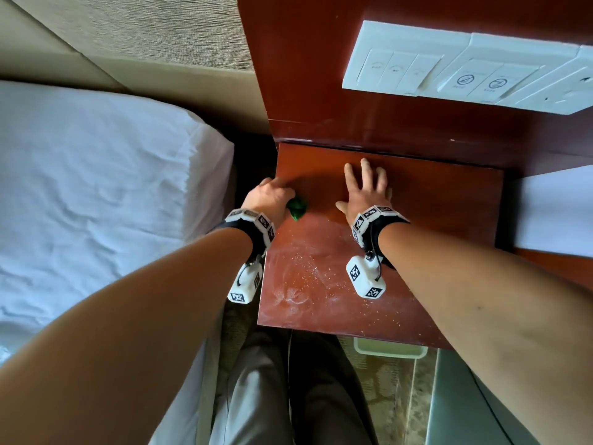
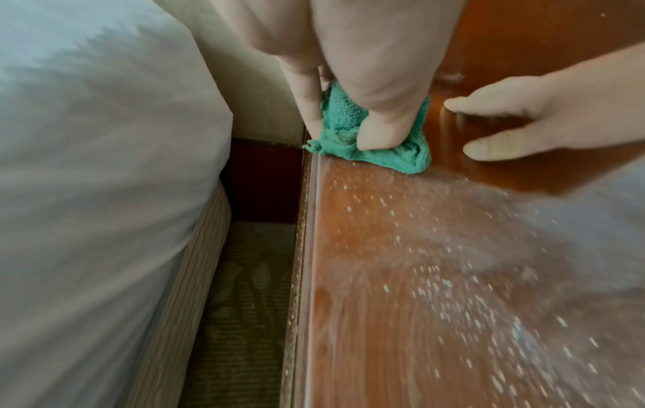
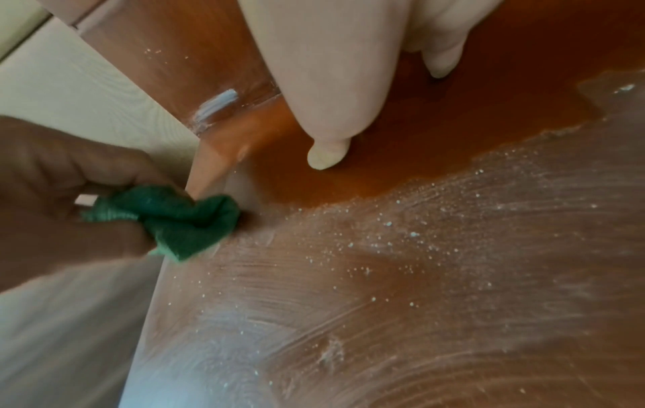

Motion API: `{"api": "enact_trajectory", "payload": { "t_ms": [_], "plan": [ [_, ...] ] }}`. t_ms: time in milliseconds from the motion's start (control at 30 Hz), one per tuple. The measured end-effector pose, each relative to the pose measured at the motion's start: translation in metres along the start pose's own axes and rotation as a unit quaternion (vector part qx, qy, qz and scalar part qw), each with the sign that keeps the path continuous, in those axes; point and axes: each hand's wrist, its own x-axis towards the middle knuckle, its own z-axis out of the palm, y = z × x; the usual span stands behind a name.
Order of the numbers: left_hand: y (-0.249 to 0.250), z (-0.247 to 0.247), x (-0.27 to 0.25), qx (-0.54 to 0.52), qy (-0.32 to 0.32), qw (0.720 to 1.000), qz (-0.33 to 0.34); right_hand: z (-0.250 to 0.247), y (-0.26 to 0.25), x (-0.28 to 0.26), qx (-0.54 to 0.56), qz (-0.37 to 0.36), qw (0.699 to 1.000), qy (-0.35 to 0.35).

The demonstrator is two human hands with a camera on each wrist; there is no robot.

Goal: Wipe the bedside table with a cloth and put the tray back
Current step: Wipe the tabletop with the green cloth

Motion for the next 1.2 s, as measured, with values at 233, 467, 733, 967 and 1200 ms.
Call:
{"api": "enact_trajectory", "payload": {
  "t_ms": [233, 467, 733, 967, 1200],
  "plan": [
    [0.011, 0.003, -0.015, -0.017, -0.051, 0.999, 0.001, 0.003, 0.0, -0.001, 0.006, -0.001, 1.0, 0.015],
    [0.014, -0.033, 0.033, -0.058, 0.034, 0.997, -0.048, 0.002, -0.003, 0.006, -0.026, 0.017, 0.999, -0.02],
    [0.033, -0.038, 0.052, -0.026, -0.02, 0.997, -0.067, 0.0, -0.003, 0.006, -0.015, 0.016, 0.999, -0.039],
    [0.038, -0.005, -0.002, -0.04, -0.048, 0.998, -0.021, 0.002, 0.0, -0.001, 0.008, -0.006, 1.0, -0.005],
    [0.042, 0.011, -0.024, -0.034, -0.072, 0.997, -0.004, 0.0, 0.001, -0.003, 0.012, -0.017, 1.0, 0.004]
  ]
}}
